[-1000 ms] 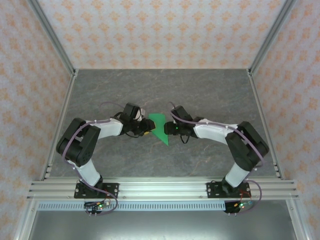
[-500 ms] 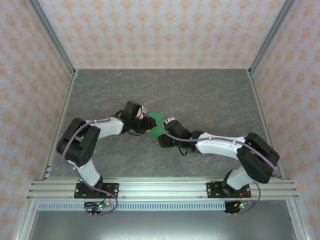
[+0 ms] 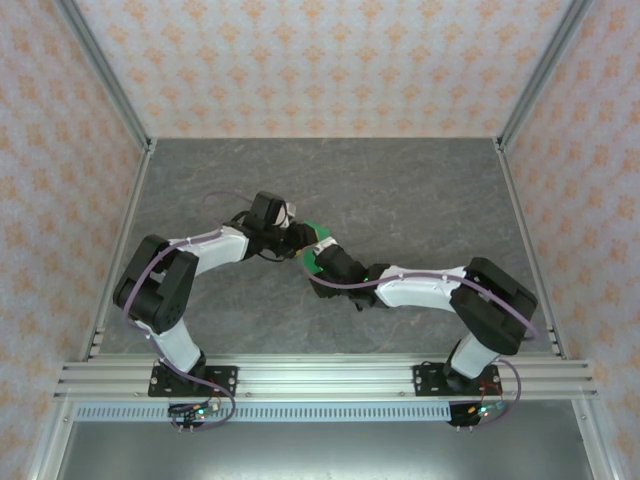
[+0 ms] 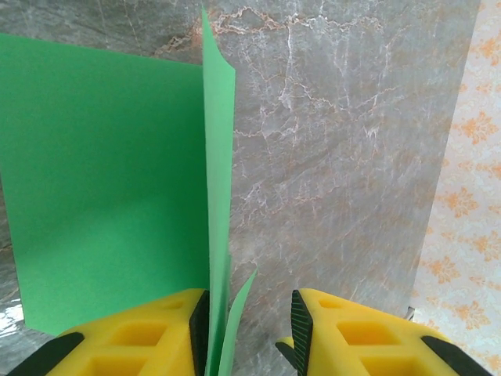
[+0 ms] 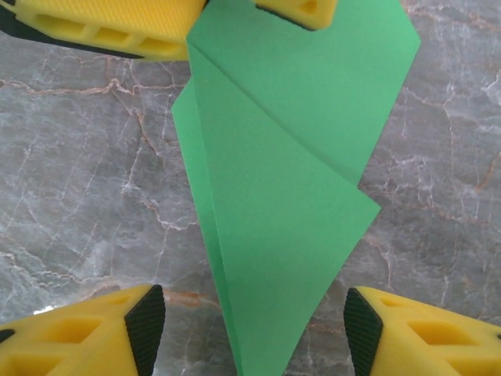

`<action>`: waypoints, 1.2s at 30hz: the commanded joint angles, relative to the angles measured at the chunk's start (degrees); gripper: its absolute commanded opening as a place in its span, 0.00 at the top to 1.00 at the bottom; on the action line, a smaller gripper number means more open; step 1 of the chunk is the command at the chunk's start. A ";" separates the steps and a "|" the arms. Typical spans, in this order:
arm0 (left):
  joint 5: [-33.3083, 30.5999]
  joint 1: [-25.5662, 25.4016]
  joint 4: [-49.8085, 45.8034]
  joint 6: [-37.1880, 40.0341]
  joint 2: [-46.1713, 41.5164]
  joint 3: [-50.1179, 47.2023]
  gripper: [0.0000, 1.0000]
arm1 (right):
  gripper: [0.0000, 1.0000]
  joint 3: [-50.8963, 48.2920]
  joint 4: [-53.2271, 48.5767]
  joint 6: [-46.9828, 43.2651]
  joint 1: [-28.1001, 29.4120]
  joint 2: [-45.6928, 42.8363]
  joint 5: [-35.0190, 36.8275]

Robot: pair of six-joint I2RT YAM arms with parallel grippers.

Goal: Fold a paper plane with a square sheet of paper (fold left side to right side)
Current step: Fourth fold the wing at the center of the table.

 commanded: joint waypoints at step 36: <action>-3.44 -0.03 -11.82 3.34 -4.21 4.10 0.57 | 0.88 2.39 1.90 -0.18 0.63 6.38 3.57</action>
